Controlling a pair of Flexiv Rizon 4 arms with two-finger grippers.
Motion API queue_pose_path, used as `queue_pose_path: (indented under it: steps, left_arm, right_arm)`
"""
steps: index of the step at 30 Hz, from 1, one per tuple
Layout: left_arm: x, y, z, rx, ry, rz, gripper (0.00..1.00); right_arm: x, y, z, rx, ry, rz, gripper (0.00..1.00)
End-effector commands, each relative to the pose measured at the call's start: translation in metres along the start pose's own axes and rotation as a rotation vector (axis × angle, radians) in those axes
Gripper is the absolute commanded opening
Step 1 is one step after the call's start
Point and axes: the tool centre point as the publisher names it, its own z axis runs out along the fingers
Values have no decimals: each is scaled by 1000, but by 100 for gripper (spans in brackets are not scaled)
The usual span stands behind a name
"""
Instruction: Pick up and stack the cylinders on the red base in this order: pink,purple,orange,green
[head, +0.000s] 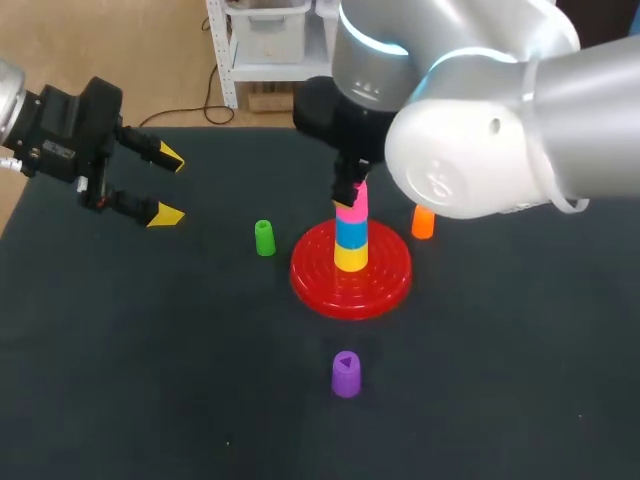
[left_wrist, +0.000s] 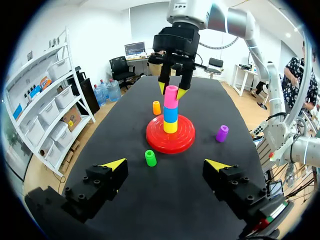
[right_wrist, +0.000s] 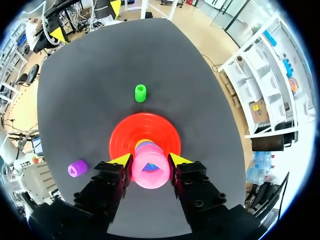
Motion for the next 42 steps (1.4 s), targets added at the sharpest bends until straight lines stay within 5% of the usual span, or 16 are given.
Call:
queue_pose_path:
  steps: [1,19,20,21,32,42]
  left_arm:
    - [1,-1,0,-3,-1,1,100]
    - [1,-1,0,-3,-1,1,100]
    - [1,-1,0,-3,-1,1,100]
    - [1,-1,0,-3,-1,1,100]
    - [1,-1,0,-3,-1,1,100]
    - [1,-1,0,-3,-1,1,100]
  right_arm:
    - [0,-1,8,-1,7,6,0]
    - [2,-1,9,-22,-4,30,0]
    - [3,-1,8,-19,-8,35,37]
    - [2,-1,7,-17,-18,36,100]
    - [4,-2,-20,4,-81,49,100]
    - [49,55,-54,-49,-78,-111,100]
